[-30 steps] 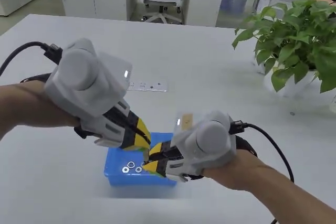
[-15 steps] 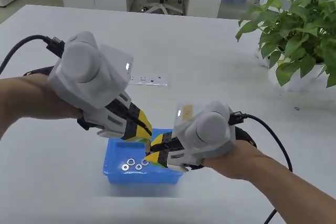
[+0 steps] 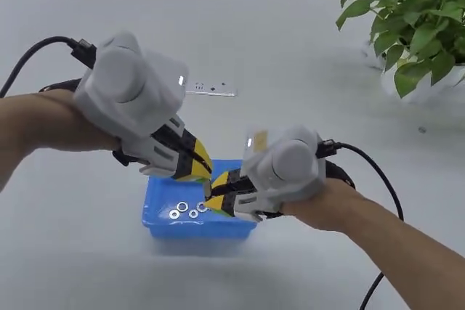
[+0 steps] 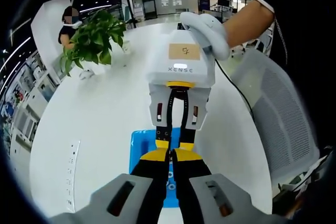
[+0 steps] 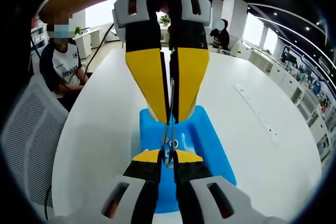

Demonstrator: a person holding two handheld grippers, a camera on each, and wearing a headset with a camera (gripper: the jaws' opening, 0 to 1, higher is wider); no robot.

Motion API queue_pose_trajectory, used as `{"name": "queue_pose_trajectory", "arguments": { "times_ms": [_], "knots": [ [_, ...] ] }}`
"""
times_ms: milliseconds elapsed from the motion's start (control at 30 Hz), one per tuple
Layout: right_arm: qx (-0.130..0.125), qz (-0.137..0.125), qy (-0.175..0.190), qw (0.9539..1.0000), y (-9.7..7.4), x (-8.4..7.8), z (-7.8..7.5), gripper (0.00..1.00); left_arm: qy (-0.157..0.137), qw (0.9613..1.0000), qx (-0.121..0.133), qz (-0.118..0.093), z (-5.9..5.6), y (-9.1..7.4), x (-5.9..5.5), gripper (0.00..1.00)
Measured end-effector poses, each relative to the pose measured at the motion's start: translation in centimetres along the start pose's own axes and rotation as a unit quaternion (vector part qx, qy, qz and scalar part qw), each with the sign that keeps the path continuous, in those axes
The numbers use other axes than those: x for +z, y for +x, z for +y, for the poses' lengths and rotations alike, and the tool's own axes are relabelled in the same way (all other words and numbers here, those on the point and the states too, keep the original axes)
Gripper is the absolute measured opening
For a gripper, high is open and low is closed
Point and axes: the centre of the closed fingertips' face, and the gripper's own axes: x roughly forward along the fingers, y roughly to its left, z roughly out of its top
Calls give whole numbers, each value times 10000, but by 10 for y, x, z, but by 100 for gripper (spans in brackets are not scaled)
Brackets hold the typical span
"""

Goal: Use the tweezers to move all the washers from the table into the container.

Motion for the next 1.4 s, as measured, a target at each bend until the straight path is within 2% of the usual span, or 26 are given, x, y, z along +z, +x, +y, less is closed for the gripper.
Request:
{"name": "queue_pose_trajectory", "arguments": {
  "times_ms": [733, 1167, 1400],
  "knots": [
    [245, 148, 210, 9994, 21, -24, -4, 10, -233, 9996, -146, 21, 8, 24, -21, 6],
    [332, 172, 299, 9989, 24, -27, -5, 11, -324, 9993, -167, 4, 11, 27, -25, 6],
    [376, 193, 316, 9986, 24, -27, -3, 11, -315, 9993, -182, 73, 10, 28, -27, 7]
  ]
}}
